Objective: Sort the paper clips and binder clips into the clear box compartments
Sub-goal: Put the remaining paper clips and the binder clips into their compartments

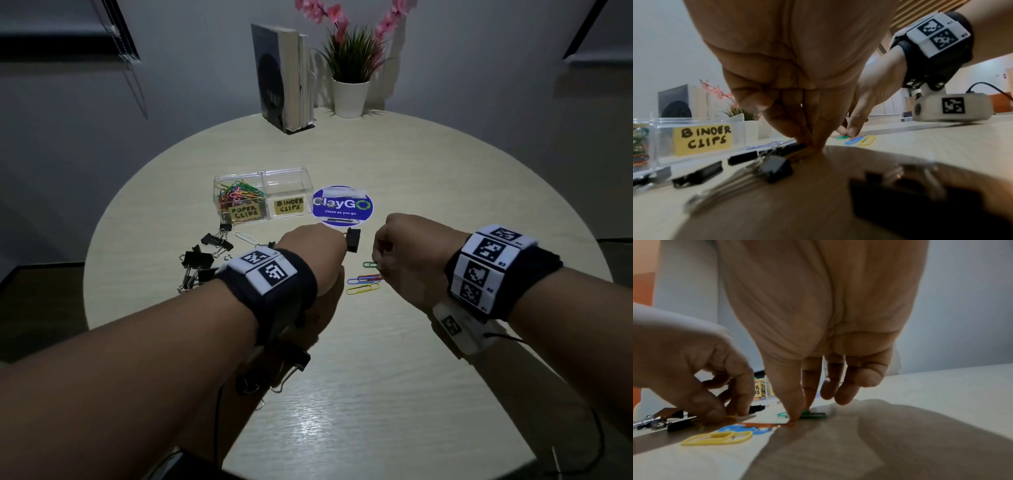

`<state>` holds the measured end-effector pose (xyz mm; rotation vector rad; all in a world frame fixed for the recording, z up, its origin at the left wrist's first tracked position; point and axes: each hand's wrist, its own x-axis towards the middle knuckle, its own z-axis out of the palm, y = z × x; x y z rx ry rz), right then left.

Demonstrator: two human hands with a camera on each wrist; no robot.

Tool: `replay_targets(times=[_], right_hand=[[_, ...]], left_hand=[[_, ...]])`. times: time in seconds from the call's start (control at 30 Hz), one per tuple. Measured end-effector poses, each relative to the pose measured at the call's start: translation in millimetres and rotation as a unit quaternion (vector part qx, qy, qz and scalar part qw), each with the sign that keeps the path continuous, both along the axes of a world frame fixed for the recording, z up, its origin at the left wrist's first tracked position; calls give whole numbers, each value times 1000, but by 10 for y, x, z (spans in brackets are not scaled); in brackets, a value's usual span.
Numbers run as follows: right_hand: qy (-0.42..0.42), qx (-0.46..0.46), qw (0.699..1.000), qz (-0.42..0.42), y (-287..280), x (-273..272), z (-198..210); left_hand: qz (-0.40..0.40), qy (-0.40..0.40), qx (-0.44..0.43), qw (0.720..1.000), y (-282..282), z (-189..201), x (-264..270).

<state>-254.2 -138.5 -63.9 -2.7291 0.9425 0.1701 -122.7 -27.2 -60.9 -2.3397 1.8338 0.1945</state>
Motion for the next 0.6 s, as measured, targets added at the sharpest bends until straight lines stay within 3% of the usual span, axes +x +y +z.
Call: replay_targets(times=[0.13, 0.3, 0.43, 0.6], right_hand=[[15, 4, 1000, -5, -31, -7, -35], [-30, 55, 998, -31, -80, -98, 13], [-36, 118, 992, -16, 6, -125, 9], [6, 92, 996, -12, 29, -63, -54]], left_hand=[[-7, 8, -22, 1000, 17, 39, -11], [-27, 114, -92, 989, 6, 91, -107], [-48, 104, -21, 993, 7, 13, -250], [-2, 98, 25, 995, 4, -6, -214]])
